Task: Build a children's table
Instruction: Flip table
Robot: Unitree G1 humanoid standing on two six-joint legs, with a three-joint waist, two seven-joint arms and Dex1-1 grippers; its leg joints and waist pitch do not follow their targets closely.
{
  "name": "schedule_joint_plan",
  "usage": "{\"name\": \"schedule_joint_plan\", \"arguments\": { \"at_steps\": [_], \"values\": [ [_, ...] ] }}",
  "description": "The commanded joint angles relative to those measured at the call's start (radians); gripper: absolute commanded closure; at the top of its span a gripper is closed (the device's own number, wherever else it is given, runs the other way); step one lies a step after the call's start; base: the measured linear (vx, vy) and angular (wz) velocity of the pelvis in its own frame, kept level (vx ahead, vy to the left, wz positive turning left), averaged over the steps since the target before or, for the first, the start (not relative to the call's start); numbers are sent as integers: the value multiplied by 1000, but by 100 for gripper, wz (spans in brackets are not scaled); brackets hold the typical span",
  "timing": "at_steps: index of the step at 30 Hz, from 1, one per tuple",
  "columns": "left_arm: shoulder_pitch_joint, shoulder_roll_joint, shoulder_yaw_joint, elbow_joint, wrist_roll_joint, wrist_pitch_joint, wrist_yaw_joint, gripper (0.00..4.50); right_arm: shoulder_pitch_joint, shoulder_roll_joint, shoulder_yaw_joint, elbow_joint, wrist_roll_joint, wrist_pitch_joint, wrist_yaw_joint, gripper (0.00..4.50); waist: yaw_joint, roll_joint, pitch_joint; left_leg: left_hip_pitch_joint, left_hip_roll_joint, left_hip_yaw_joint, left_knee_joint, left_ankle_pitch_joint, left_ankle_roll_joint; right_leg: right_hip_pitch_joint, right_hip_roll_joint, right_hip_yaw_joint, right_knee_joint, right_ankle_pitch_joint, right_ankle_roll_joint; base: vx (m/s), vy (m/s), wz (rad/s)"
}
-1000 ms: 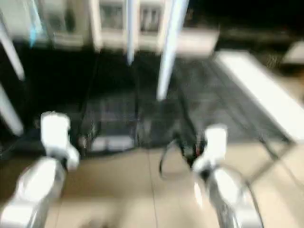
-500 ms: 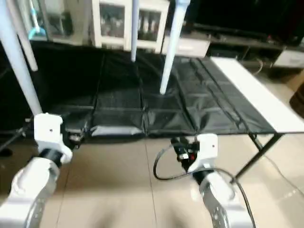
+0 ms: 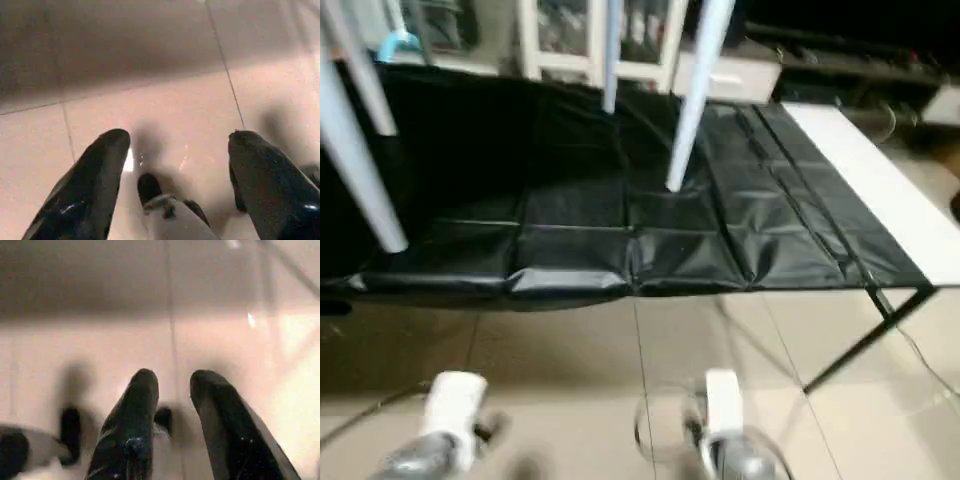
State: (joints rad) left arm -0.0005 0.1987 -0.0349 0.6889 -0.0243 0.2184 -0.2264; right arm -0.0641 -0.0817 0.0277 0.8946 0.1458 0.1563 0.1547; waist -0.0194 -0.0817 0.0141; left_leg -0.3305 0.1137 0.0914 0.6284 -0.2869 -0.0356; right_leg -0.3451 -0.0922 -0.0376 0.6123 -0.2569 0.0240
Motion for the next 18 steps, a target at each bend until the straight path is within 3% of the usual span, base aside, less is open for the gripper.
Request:
{"name": "schedule_joint_plan", "arguments": {
  "at_steps": [1, 2, 5, 6, 7, 9, 10, 11, 12, 13, 14, 15, 16, 17, 18],
  "values": [
    [-10, -9, 18, 16, -13, -82, -8, 99, -13, 1, -23, 38, -5, -49, -7, 320, 4, 20, -22, 0, 97, -19, -80, 138, 190, 33, -75, 32, -47, 114, -307, -59, 6, -1],
    [-14, -12, 29, 17, -24, -108, -10, 99, -18, 4, -33, 44, 1, -69, -2, 320, 4, 22, -20, -4, 101, -19, -84, 105, 182, 34, -75, 30, -47, 108, -313, -73, 0, -2],
    [-19, -17, 45, 28, -37, -175, -29, 99, -26, 9, -74, 41, 36, -138, 31, 320, 4, 22, -8, -7, 118, 0, -101, -90, 121, 27, -77, 30, -54, 30, -319, -77, -11, 1],
    [-21, -19, 47, 38, -31, -218, -32, 99, -29, 4, -76, 47, 31, -181, 39, 320, 6, 23, -5, -6, 123, 9, -107, -172, 80, 23, -78, 31, -62, -33, -305, -72, -7, 2],
    [-16, -20, 49, 28, -27, -261, -31, 99, -25, -1, -72, 30, 23, -222, 48, 320, 9, 21, -3, -5, 125, 15, -109, -203, 47, 20, -79, 34, -68, -67, -288, -72, -7, 2],
    [19, 6, 40, -77, 5, -357, -2, 99, 29, -14, -55, -145, 21, -302, 101, 320, 16, 25, -4, -7, 130, 26, -109, -195, 31, 22, -77, 37, -71, -42, -259, 0, 0, 0],
    [48, 25, 62, -204, -4, -394, 9, 99, 77, -19, -60, -337, 62, -302, 135, 320, 18, 31, -5, -13, 132, 26, -112, -155, 38, 25, -74, 37, -60, 6, -245, 0, 0, 0],
    [57, 30, 73, -252, -12, -395, 11, 99, 94, -21, -62, -407, 80, -290, 146, 320, 24, 35, -2, -12, 136, 28, -115, -158, 39, 27, -72, 36, -61, 17, -233, 0, 0, 0],
    [72, 33, 100, -366, -44, -372, 2, 99, 124, -28, -63, -555, 118, -250, 164, 320, 23, 33, -6, -6, 134, 31, -113, -158, 44, 18, -68, 35, -57, 29, -228, 0, 0, 0],
    [77, 35, 111, -445, -61, -351, -6, 99, 137, -35, -61, -641, 138, -223, 171, 320, 31, 33, -5, -6, 136, 34, -112, -138, 45, 22, -67, 38, -55, 57, -232, 0, 0, 0],
    [76, 32, 119, -621, -103, -284, -28, 99, 154, -53, -53, -802, 163, -173, 172, 320, 33, 36, -6, -5, 137, 35, -110, -120, 46, 17, -67, 37, -52, 79, -237, 0, 0, 0],
    [74, 29, 119, -659, -116, -271, -35, 99, 156, -55, -52, -831, 164, -169, 172, 320, 38, 37, -5, -1, 135, 40, -109, -95, 43, 14, -62, 35, -49, 104, -243, 0, 0, 0],
    [57, 14, 101, -731, -124, -241, -31, 99, 153, -59, -47, -887, 161, -155, 161, 320, 42, 56, -3, 0, 129, 46, -109, -98, 32, 8, -55, 34, -48, 91, -242, 0, 0, 0],
    [52, 7, 92, -754, -123, -231, -28, 99, 151, -60, -45, -905, 160, -151, 158, 320, 39, 42, -5, 1, 128, 52, -106, -91, 28, 10, -53, 35, -52, 91, -239, 0, 0, 0],
    [36, -14, 62, -816, -119, -208, -18, 99, 146, -61, -39, -956, 158, -147, 151, 320, 43, 51, -1, -1, 127, 56, -112, -120, 8, 9, -50, 36, -56, 43, -227, 0, 0, 0]
  ]
}}
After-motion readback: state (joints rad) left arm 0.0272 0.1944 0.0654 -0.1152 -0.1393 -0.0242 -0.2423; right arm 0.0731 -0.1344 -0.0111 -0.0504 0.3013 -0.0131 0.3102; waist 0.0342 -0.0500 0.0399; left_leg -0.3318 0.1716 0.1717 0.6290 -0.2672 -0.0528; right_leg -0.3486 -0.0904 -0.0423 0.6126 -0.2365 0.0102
